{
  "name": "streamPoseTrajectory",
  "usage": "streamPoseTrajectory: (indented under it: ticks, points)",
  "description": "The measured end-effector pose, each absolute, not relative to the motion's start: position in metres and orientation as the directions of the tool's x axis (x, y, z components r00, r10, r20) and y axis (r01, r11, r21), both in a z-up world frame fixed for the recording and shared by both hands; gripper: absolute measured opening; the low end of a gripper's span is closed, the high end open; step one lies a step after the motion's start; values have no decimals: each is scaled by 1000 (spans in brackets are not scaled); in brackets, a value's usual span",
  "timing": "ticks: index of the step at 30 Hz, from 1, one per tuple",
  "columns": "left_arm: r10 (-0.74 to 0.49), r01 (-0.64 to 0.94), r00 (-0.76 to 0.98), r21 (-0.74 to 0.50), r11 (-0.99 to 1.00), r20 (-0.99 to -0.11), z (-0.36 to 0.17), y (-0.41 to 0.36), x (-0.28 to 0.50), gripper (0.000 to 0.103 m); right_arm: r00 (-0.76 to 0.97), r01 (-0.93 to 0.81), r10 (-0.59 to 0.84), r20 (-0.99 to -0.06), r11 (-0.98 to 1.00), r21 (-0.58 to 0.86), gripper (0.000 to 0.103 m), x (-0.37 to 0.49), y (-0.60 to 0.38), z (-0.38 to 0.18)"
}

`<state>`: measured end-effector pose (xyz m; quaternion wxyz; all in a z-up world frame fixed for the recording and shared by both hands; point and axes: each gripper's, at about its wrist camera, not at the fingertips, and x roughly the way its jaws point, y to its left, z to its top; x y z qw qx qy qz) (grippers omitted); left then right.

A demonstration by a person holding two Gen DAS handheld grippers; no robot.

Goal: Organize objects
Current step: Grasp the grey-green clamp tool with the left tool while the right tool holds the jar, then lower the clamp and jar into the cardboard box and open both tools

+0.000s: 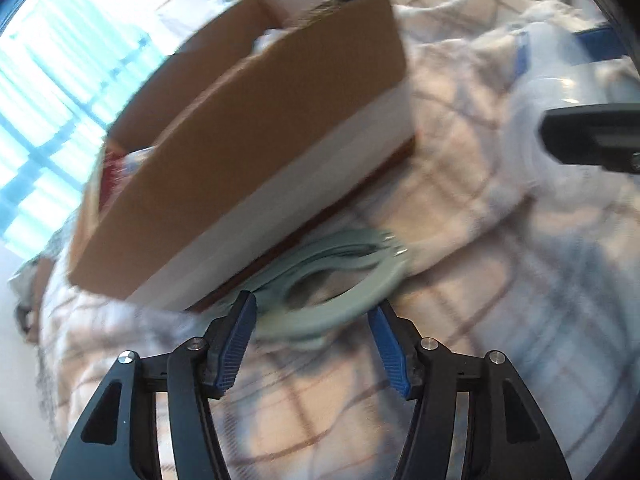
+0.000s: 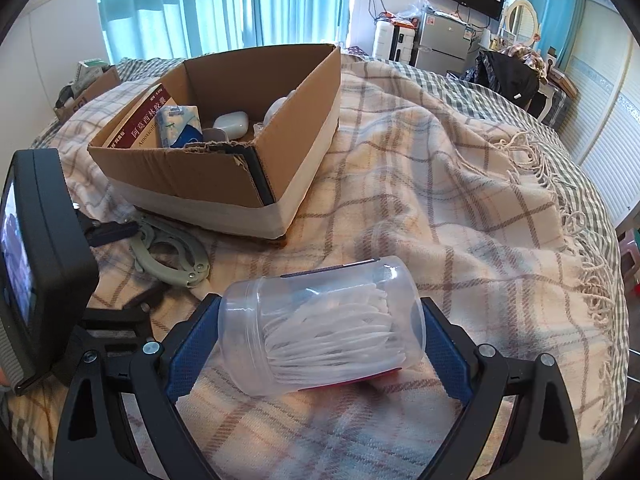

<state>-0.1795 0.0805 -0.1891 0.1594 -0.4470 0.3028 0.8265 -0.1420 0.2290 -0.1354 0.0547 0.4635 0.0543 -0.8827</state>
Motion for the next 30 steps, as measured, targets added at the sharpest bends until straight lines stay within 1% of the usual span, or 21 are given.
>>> streamPoseTrajectory:
  ticks: [1,2,4,7,12,14,16,17,18,19,20,23,25,30]
  points:
    - [3,-550,-527,339,-763,-850,-191,81,-183,41,-564,148,-44,-825,-988,-48,94,-142,228,-136]
    - [11,-554,-524,331,-764,-852,-191,80,-186,35,-564,148,-43,-825,-988,-49,94,-142,229,-136]
    - [26,-552,-529,321,-770,-848,-186,79,-187,29,-564,147,-45,-825,-988,-47,94,-141,229,-137]
    - [51,-555,-542,312,-771,-839,-173,74,-181,23,-567,146,-59,-822,-989,-29,94,-138,230,-135]
    - [193,-529,-509,128,-839,-839,-131,40,-175,13,-612,169,-130,-780,-985,32,94,-126,226,-115]
    - [223,-517,-516,93,-851,-827,-114,28,-171,12,-636,178,-145,-758,-983,38,94,-119,222,-104]
    - [252,-505,-526,60,-861,-812,-112,32,-153,12,-657,187,-154,-738,-982,39,94,-111,218,-92]
    - [256,-501,-538,60,-863,-803,-104,43,-146,12,-665,189,-158,-730,-981,40,94,-108,215,-87]
    - [256,-494,-554,66,-867,-792,-90,28,-122,12,-672,191,-160,-723,-981,39,93,-104,213,-81]
    - [259,-490,-568,67,-869,-781,-80,34,-119,12,-684,193,-158,-712,-981,32,93,-98,210,-73]
    - [270,-485,-579,59,-872,-769,-84,36,-115,12,-692,194,-155,-705,-981,26,93,-95,208,-69]
    - [312,-473,-606,17,-881,-732,-60,40,-107,12,-724,200,-149,-674,-980,1,93,-80,199,-48]
    - [325,-464,-631,7,-886,-704,-42,33,-90,12,-744,207,-150,-651,-978,-11,93,-70,193,-33]
    - [373,-458,-682,-31,-889,-629,-1,24,-83,12,-791,222,-151,-593,-974,-47,93,-54,183,3]
